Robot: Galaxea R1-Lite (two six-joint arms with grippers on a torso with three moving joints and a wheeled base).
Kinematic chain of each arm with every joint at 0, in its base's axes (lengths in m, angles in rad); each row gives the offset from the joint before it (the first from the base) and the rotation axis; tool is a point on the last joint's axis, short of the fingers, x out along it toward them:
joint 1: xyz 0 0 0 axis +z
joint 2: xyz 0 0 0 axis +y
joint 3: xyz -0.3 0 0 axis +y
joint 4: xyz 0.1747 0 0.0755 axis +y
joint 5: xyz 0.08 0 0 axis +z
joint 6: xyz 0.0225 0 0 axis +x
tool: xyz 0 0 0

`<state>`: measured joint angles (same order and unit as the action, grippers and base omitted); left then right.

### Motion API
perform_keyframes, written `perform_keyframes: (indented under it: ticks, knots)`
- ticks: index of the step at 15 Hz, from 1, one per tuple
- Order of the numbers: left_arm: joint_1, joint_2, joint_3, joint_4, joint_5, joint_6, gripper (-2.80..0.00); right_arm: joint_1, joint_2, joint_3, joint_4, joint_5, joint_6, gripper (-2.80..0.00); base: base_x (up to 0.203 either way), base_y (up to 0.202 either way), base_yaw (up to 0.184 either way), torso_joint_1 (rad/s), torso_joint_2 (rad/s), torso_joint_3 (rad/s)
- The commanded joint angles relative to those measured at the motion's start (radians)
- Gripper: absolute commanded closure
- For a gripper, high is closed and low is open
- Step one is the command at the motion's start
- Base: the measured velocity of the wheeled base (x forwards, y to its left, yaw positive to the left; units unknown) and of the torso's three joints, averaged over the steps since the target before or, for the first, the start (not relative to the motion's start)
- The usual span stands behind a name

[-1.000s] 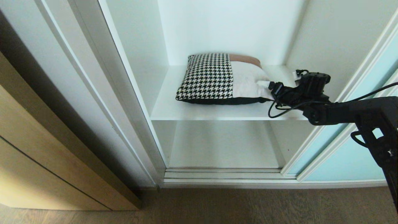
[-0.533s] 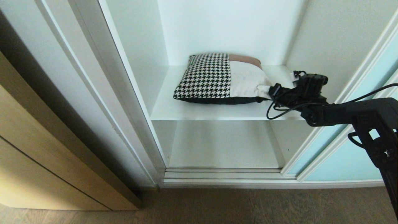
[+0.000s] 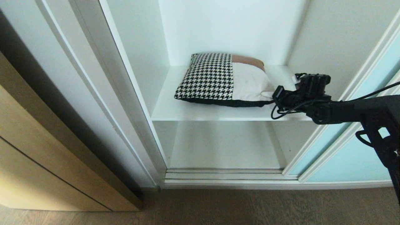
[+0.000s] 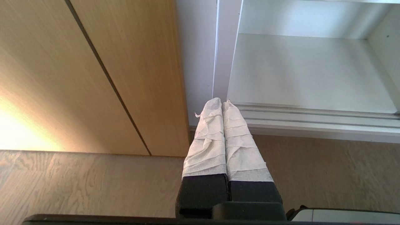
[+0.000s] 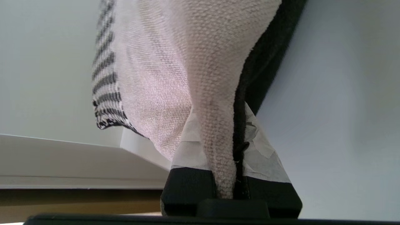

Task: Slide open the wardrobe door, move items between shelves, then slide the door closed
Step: Place the pillow on the lower shelf

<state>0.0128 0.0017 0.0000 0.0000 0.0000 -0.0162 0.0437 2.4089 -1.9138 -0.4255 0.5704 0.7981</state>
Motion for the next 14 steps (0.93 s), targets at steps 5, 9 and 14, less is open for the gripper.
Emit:
perform_keyframes:
  ticks: [5, 9, 14]
  knots:
    - [0.001, 0.001, 0.000, 0.000, 0.000, -0.001, 0.00, -0.049, -0.219, 0.237, 0.076, 0.016, 0.000, 0.00, 0.000, 0.000, 0.000, 0.000, 0.00, 0.000]
    - [0.000, 0.001, 0.000, 0.000, -0.002, 0.008, 0.00, -0.057, -0.341, 0.381, 0.080, 0.012, -0.005, 0.00, 0.000, 0.000, 0.000, 0.000, 0.00, 0.000]
    - [0.001, 0.001, 0.000, 0.000, 0.000, -0.001, 0.00, -0.061, -0.374, 0.455, 0.093, -0.013, -0.006, 0.00, 0.000, 0.000, 0.000, 0.000, 0.00, 0.000]
